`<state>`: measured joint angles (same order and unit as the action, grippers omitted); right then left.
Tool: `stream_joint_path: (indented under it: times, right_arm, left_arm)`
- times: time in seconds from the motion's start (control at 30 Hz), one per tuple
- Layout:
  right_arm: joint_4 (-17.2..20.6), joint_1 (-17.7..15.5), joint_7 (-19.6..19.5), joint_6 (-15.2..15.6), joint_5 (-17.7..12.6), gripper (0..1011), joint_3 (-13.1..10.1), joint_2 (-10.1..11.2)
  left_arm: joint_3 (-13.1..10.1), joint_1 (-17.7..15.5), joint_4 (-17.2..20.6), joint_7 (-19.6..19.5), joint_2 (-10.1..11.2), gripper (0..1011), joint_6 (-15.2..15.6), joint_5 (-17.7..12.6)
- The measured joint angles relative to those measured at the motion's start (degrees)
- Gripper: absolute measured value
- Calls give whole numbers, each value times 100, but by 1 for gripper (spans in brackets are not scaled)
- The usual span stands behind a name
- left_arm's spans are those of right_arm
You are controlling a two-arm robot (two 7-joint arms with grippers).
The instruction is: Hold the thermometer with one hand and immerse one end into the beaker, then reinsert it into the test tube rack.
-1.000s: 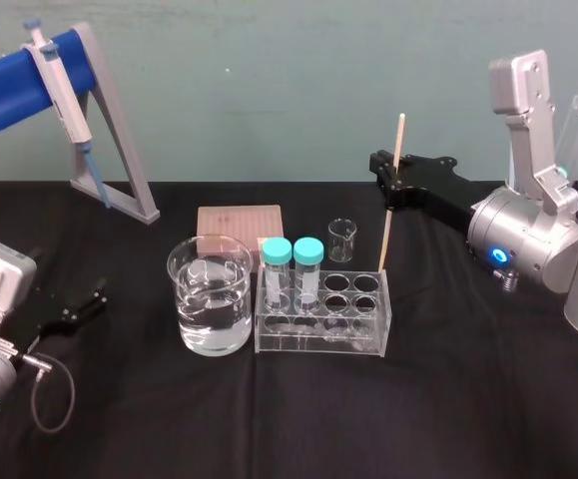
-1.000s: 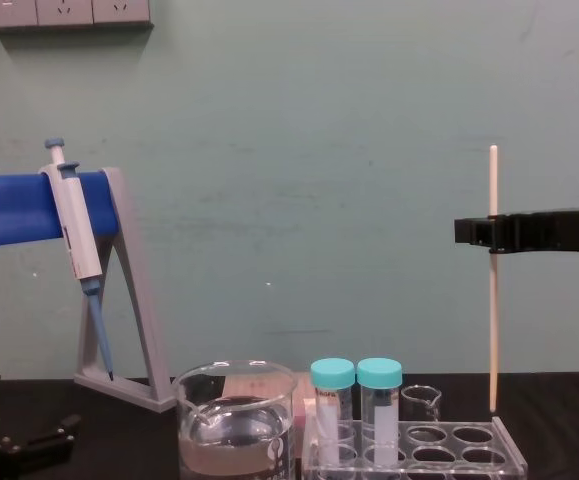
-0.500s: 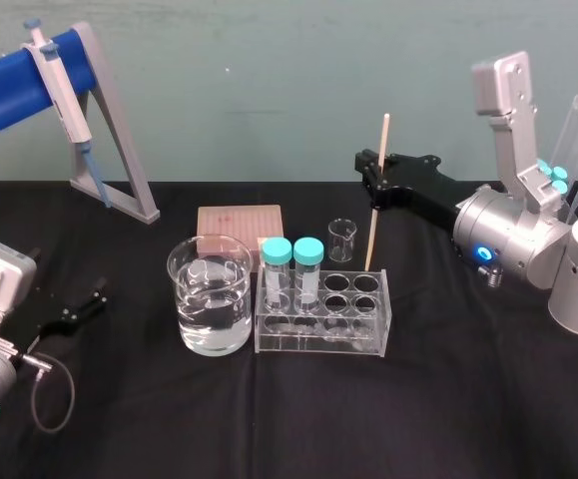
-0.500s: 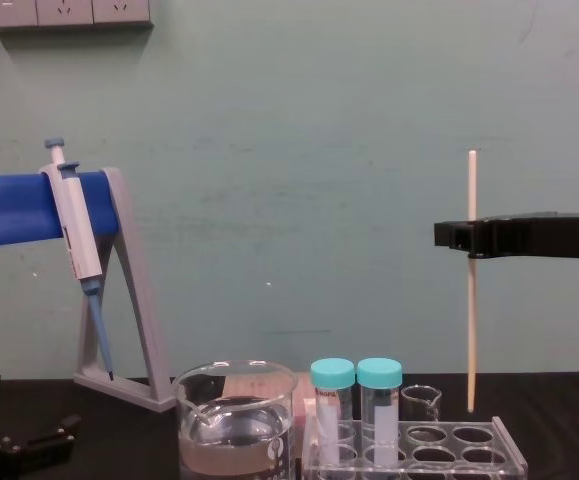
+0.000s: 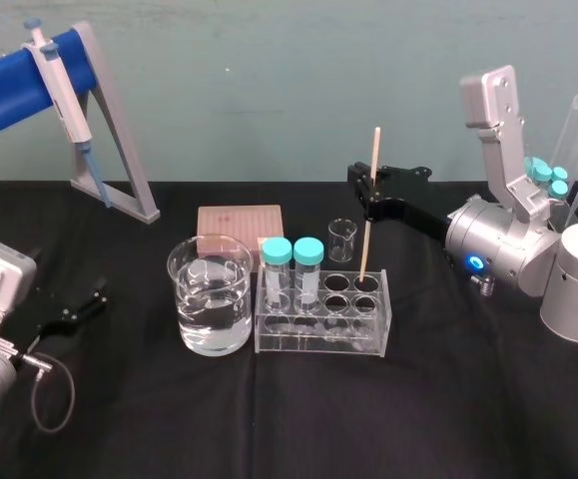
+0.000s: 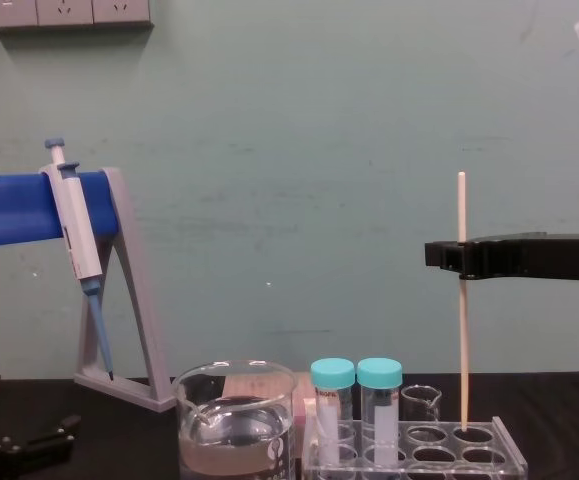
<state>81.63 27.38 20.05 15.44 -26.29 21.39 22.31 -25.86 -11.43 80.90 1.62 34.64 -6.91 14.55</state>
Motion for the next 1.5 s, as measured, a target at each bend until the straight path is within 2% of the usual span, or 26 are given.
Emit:
stream_joint_path:
  times: [0.6,1.5]
  right_arm:
    - [-405,62,125,-178,70,49,67,-93]
    - [-728,-24,121,-191,155,49,65,-212]
  left_arm:
    - [0,0,0,0,0,1004,0,0]
    - [0,0,0,0,0,1004,0,0]
